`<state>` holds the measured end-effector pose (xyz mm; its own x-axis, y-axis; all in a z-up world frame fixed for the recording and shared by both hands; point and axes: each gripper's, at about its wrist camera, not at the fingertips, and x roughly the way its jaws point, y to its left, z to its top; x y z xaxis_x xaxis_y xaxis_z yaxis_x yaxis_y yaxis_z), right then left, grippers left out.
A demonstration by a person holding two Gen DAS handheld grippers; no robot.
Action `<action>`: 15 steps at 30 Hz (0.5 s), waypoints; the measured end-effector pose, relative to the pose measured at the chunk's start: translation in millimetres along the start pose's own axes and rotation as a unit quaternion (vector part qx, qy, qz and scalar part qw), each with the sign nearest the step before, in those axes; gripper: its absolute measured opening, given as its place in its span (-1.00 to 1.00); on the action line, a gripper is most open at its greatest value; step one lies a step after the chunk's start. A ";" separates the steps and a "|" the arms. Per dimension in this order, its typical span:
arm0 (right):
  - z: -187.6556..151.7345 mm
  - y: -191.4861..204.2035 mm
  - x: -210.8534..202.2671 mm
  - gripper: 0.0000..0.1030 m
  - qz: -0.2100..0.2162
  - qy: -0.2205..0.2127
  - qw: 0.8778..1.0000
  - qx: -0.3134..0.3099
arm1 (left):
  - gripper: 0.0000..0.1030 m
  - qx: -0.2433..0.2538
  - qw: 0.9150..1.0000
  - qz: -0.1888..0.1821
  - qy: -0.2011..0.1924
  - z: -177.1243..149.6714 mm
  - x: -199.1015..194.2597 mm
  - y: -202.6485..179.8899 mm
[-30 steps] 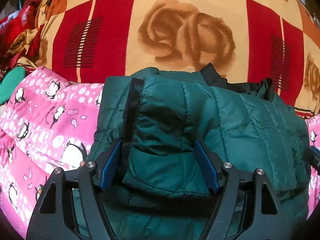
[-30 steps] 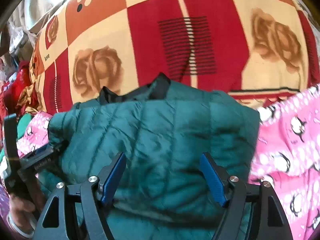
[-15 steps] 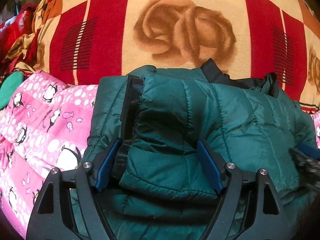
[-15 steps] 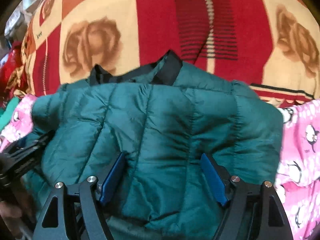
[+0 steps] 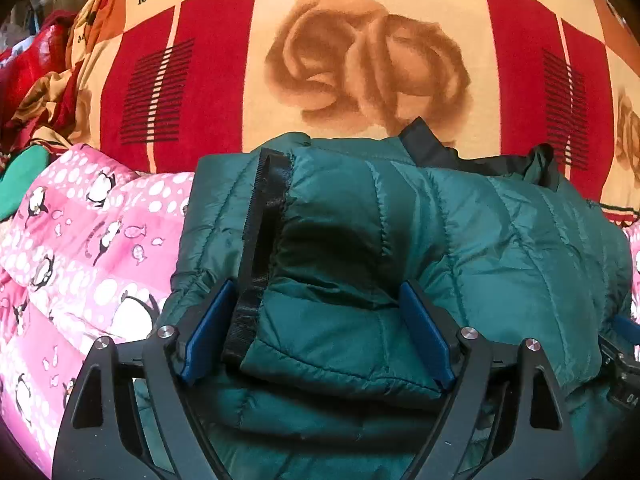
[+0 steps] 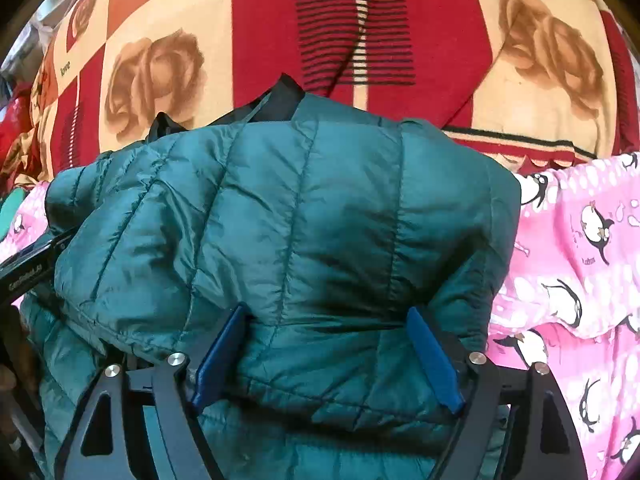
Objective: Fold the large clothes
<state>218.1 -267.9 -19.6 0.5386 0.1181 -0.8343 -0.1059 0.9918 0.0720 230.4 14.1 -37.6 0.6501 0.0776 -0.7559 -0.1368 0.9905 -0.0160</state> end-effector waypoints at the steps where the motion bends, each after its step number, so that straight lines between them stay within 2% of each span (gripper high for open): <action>1: 0.1 -0.9 -4.9 0.57 0.002 -0.003 1.000 0.003 | 0.63 -0.001 1.000 -0.002 0.002 0.1 -2.5 1.2; 6: -7.1 -6.9 -42.9 0.57 0.008 -0.041 0.999 0.023 | 0.63 0.005 1.000 0.000 -0.004 -1.5 -26.1 6.6; 15: -33.5 -8.6 -82.2 0.57 0.016 -0.041 0.999 0.031 | 0.63 0.025 0.999 0.000 -0.032 -14.1 -76.2 11.8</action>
<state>146.7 -287.8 30.1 0.6028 0.1514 -0.7834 -0.0733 0.9882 0.1346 168.7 18.2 10.6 0.6969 0.0838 -0.7122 -0.1007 0.9947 0.0186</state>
